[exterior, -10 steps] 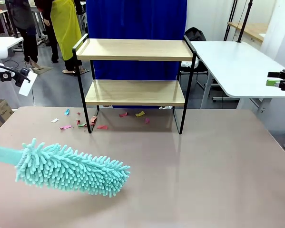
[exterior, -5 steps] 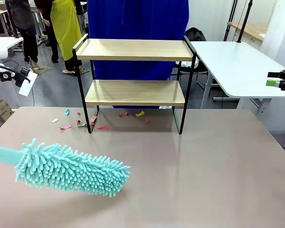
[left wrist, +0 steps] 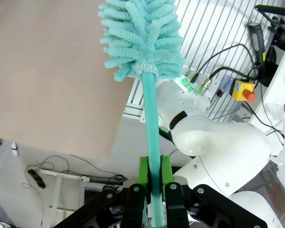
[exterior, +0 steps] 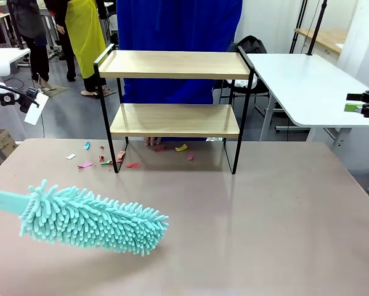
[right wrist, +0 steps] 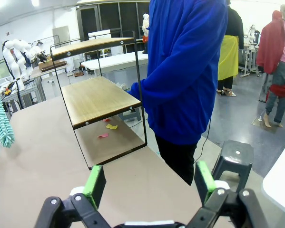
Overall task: Clean the shelf.
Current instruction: Clean the specific section of the Shelf indicated by the human with the Duster.
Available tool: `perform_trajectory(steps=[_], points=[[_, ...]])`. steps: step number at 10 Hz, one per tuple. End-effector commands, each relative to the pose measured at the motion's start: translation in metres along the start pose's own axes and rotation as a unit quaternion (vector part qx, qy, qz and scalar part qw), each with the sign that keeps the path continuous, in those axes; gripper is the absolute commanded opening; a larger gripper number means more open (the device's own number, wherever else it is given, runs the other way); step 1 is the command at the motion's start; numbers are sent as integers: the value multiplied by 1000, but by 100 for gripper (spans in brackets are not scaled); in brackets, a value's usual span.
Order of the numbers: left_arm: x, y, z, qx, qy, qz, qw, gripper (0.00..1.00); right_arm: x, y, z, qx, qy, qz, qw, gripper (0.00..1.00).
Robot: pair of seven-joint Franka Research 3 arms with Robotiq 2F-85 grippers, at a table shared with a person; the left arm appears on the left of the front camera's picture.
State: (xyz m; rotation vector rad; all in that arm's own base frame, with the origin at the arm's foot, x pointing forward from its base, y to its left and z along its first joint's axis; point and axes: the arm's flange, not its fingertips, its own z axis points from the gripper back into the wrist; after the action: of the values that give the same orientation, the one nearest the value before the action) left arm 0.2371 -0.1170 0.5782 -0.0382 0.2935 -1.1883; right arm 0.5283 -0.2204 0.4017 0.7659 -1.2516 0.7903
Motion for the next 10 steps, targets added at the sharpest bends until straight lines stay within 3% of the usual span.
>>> perform_trajectory(steps=[1, 10], points=[[-1, -2, -2, -1, -11, -7, 1000, 13, 3, 2, -2, 2, -1, 3, 1000, 100], [-1, -2, -2, -1, -11, -7, 1000, 13, 3, 2, -2, 2, -1, 3, 1000, 100]])
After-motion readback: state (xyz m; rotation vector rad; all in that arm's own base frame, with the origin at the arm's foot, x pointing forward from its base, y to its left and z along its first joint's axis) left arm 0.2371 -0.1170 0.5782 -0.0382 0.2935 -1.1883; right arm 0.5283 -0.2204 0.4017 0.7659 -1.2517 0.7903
